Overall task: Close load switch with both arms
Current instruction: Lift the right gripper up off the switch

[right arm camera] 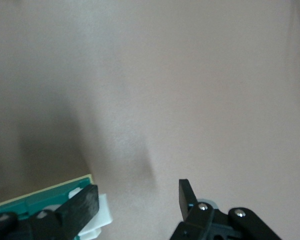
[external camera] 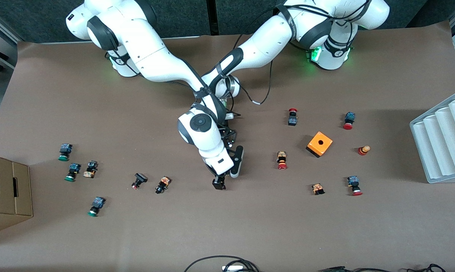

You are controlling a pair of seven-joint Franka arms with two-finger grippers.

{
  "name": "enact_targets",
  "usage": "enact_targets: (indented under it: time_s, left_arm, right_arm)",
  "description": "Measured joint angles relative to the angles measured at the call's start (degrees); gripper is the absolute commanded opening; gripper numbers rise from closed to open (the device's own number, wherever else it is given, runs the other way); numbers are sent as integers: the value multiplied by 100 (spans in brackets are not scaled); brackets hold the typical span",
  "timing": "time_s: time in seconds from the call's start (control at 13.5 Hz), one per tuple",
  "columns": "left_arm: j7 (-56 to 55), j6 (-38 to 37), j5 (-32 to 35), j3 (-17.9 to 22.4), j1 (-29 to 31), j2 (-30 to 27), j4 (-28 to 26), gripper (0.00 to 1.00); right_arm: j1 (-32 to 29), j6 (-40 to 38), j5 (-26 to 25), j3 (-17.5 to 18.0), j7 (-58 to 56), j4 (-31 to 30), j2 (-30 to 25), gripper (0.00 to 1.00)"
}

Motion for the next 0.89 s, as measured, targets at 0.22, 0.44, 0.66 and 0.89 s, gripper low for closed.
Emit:
enact_targets:
  time_s: [0.22,0.44,0.66,0.89]
  left_arm:
    - [0,0,0,0,0,0,0,43]
    - [0,-1,0,0,-1,0,0,43]
    - [0,-2,0,0,-1,0,0,43]
    - [0,-3,0,0,-2,1,0,43]
  right_arm:
    - [-28,-103,3,0,1,75,-58,100]
    - [-30,-499,334,-5,3,120,-241,100]
    - [-35,-1196,566,-36,2,187,-622,100]
    - [-68,-1841,575,-47,29,208,-1097,100]
